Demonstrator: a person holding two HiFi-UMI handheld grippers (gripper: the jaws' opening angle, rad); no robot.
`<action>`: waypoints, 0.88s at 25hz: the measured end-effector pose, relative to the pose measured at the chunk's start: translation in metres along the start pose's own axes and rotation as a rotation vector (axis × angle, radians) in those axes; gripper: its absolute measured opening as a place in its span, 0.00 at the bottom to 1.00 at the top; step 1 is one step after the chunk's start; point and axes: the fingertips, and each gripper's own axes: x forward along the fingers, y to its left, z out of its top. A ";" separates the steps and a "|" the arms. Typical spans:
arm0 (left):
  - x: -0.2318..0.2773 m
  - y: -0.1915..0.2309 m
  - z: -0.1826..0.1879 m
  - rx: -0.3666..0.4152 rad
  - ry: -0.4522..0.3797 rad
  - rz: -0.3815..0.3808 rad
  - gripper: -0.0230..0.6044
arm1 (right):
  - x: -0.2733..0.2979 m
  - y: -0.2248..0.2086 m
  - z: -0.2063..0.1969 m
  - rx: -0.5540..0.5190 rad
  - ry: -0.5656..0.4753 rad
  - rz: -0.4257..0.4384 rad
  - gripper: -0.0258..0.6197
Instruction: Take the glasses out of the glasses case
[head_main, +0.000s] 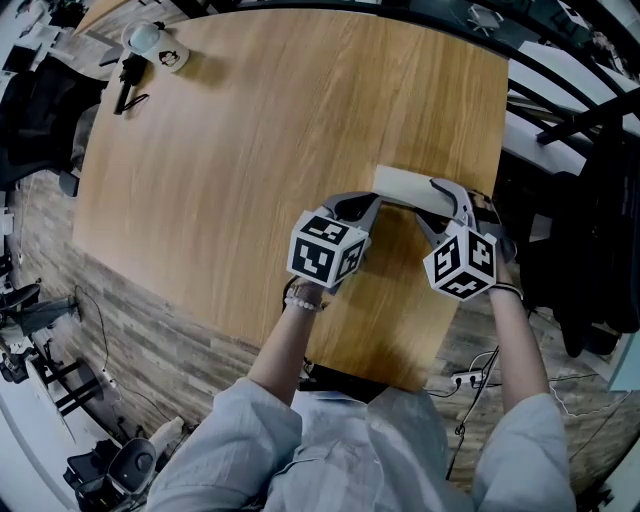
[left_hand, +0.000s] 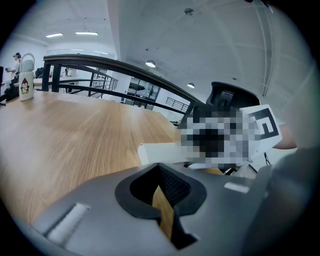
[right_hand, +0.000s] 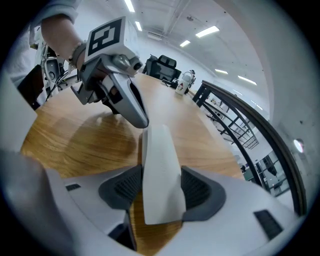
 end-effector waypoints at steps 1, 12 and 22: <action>0.001 0.000 -0.001 0.003 0.008 0.005 0.04 | 0.000 0.000 0.000 0.001 -0.003 0.006 0.38; 0.005 0.000 -0.004 0.044 0.038 0.030 0.04 | -0.006 -0.008 0.002 0.087 -0.050 0.190 0.38; 0.009 0.002 -0.002 0.034 0.048 0.046 0.04 | -0.012 -0.017 0.004 0.208 -0.093 0.315 0.36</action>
